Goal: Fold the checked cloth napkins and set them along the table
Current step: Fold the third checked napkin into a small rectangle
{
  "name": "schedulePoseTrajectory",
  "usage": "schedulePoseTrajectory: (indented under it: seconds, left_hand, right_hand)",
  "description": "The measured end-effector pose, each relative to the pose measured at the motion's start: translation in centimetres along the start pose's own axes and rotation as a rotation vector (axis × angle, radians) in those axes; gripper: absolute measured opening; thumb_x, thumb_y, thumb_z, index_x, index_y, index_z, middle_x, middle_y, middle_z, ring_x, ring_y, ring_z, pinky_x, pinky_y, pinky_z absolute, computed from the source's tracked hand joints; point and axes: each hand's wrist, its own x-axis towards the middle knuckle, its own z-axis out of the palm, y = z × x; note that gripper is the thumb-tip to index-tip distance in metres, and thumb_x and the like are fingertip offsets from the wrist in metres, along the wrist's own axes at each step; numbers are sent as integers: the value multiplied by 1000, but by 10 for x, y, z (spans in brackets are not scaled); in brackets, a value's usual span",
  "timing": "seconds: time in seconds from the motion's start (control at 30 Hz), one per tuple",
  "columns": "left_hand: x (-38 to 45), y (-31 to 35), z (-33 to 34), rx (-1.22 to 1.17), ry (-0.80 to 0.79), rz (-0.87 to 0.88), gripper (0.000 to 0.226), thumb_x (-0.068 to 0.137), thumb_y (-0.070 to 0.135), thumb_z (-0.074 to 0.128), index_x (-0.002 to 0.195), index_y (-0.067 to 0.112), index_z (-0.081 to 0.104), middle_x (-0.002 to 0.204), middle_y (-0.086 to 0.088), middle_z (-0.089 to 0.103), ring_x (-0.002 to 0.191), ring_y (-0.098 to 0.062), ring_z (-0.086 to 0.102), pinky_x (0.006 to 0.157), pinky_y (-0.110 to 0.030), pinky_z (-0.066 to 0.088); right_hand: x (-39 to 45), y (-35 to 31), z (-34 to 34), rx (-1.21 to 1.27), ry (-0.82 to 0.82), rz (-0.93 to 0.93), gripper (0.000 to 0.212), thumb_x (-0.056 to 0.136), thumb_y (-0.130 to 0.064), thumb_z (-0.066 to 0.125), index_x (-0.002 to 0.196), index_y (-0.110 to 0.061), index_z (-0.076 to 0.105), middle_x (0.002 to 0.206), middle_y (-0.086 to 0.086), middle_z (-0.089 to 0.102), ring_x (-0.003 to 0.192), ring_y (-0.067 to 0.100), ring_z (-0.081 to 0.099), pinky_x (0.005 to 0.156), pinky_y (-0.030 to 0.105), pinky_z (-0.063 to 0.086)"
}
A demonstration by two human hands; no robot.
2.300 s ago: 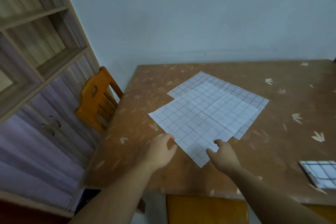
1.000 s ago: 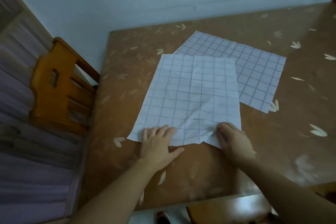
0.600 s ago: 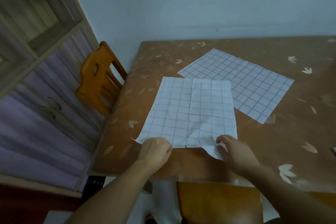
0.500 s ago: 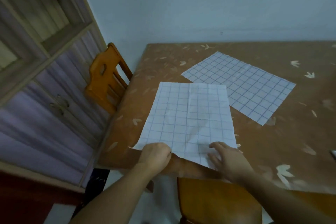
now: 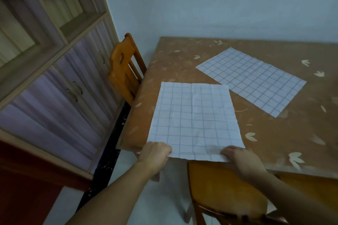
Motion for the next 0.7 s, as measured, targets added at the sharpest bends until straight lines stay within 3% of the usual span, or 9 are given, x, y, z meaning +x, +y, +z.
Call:
schedulePoseTrajectory:
  seconds: [0.1,0.23,0.3,0.37,0.43,0.5,0.57,0.7]
  left_hand:
    - [-8,-23,-11,-74,37,25,26,88,12,46,101,19,67,101,-1,67,92,-24,61,67,-29,38]
    - [-9,-56,-37,-197,87,23,21,91,26,53,73,17,55,82,-4,64,82,-25,59,62,-33,38]
    - [-4,-72,-47,-284,70,-15,33,88,28,60,61,16,44,68,-1,54,74,-24,56,58,-33,36]
    - [7,-86,-56,-502,54,-82,28,84,25,68,61,19,53,66,3,53,73,-20,57,57,-27,35]
    - [22,-96,-66,-758,77,-170,11,81,22,75,76,14,70,85,4,65,90,-16,61,71,-28,45]
    - [36,-102,-77,-949,121,-250,7,79,19,77,83,13,75,106,10,63,114,-8,52,92,-31,45]
    - [46,-105,-85,-1068,158,-314,7,81,16,76,88,16,76,104,13,65,111,-7,56,89,-26,48]
    - [71,-111,-95,-1147,249,-368,20,86,12,71,106,14,72,94,6,71,91,-13,67,85,-34,55]
  right_hand:
    - [-3,-2,-10,30,-37,105,21,95,-29,52,110,-30,66,112,-12,63,95,9,62,78,23,53]
    - [1,2,-25,106,9,263,21,96,-31,50,86,-24,67,82,-6,69,68,5,63,65,24,57]
    - [6,5,-35,195,63,290,30,95,-31,53,69,-17,61,66,-4,63,56,10,57,56,24,49]
    - [10,7,-47,297,95,316,39,93,-27,57,59,-11,51,57,-1,49,51,12,43,52,26,33]
    - [16,10,-60,436,124,342,36,90,-23,61,62,-1,57,58,4,47,53,13,42,54,28,30]
    - [25,12,-71,630,140,370,28,88,-19,63,68,0,65,59,8,52,55,16,46,55,29,33]
    - [37,17,-75,769,131,405,26,89,-17,64,67,-3,66,61,8,54,59,19,49,57,30,37]
    - [68,34,-79,973,171,461,14,86,-14,68,84,-1,70,84,12,69,78,27,65,72,39,51]
